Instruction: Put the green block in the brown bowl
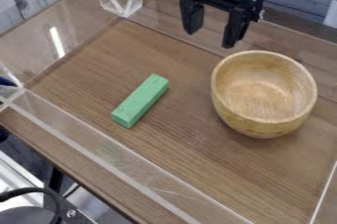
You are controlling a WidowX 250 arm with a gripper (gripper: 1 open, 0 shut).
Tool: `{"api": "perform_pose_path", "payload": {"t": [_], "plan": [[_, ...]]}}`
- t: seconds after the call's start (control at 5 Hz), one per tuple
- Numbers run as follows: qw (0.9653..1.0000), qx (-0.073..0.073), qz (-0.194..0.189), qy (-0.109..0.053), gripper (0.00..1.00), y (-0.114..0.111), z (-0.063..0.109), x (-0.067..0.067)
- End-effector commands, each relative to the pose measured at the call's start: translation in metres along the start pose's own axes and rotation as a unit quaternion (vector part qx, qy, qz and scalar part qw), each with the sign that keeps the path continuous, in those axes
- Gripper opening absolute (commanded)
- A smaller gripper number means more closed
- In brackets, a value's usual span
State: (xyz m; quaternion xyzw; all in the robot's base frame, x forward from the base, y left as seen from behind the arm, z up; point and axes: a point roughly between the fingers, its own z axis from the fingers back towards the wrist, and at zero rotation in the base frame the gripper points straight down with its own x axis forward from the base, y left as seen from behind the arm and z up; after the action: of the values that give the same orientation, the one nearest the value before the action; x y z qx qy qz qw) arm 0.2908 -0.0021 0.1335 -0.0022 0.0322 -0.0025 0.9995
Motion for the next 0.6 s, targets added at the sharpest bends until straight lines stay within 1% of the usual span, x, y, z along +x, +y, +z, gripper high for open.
{"api": "perform_pose_path", "payload": {"t": [0.0, 0.2, 0.4], "plan": [[0.9999, 0.005, -0.008, 0.006, 1.00, 0.010, -0.007, -0.012], [0.9997, 0.011, -0.019, 0.010, 1.00, 0.023, -0.018, -0.032], [0.9996, 0.014, -0.022, 0.006, 1.00, 0.038, -0.030, -0.050]]}}
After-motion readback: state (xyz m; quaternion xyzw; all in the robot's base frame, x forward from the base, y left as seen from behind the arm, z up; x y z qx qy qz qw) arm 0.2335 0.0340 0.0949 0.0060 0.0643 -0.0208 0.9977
